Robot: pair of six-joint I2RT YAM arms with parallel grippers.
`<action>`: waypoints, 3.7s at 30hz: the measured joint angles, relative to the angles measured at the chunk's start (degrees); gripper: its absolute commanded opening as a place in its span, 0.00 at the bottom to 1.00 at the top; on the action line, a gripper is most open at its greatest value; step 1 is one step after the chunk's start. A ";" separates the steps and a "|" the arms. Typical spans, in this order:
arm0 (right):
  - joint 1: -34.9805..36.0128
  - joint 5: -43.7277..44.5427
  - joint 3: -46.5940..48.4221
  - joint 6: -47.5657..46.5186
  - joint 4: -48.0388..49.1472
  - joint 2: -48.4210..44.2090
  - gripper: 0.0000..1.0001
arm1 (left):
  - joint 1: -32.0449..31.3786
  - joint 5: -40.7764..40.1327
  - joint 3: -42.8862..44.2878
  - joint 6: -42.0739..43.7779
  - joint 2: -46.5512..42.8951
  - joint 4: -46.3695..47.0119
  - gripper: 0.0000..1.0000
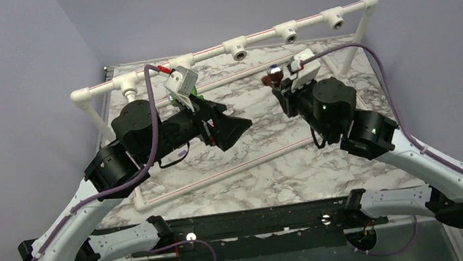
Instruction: Install the water faucets
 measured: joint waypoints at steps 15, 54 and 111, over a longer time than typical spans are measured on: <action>-30.16 -14.08 -7.26 3.52 4.09 0.63 0.01 | 0.00 -16.35 11.08 12.68 10.03 -1.97 0.99; -37.38 -8.85 -20.72 -11.06 19.87 -18.36 0.00 | 22.56 -31.23 5.68 20.20 21.49 13.66 0.99; -72.98 -55.63 -36.35 10.49 62.01 -6.71 0.00 | 19.50 -36.57 -4.39 26.34 18.12 27.36 0.99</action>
